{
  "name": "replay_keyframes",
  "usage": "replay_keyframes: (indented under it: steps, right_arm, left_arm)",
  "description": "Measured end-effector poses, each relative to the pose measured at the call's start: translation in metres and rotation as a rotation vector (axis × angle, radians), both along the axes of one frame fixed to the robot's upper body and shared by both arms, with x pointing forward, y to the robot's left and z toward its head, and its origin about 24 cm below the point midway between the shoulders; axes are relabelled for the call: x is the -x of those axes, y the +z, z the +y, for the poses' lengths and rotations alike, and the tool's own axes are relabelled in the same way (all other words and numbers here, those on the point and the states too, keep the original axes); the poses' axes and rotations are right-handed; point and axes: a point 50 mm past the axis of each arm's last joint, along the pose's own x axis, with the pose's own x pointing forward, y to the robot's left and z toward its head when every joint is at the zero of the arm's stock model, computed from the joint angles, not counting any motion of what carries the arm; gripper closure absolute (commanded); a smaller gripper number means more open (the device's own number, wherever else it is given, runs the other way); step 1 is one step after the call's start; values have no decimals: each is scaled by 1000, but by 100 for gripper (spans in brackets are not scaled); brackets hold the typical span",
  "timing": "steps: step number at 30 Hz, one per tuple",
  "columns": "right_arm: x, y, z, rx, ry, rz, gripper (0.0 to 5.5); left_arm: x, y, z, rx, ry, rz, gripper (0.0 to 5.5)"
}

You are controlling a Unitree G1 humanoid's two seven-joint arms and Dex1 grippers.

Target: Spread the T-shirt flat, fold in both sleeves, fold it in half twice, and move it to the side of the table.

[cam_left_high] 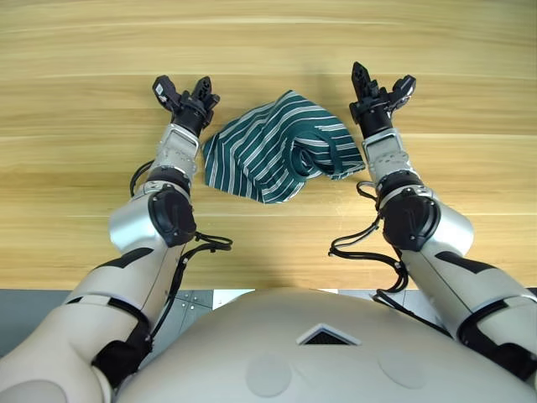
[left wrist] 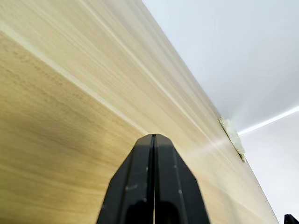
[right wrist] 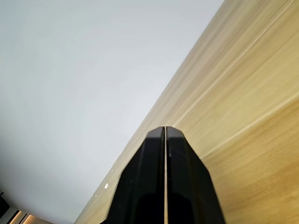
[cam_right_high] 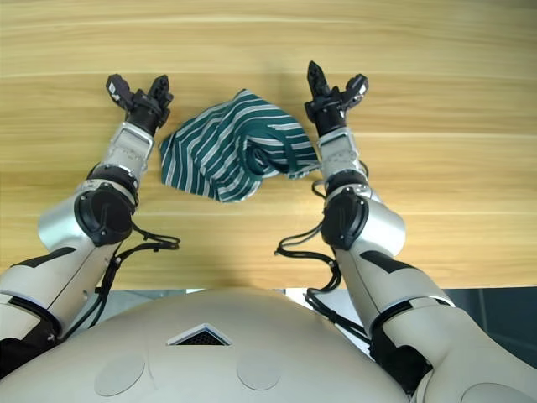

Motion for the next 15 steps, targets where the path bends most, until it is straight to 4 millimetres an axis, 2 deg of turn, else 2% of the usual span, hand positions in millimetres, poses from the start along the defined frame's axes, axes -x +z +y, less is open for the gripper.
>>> replay_keyframes:
  steps: [6, 10, 15]
  right_arm:
    - [0, 0, 1, 33, 4, 4, 546]
    - [1, 0, 0, 72, 20, -21, 546]
    - [0, 12, -11, 386, 51, -152, 546]
  left_arm:
    - [-1, 4, -2, -38, -47, -49, 550]
    - [-6, 17, -12, -259, -194, -205, 550]
    - [-8, 49, -34, -555, -423, -563, 550]
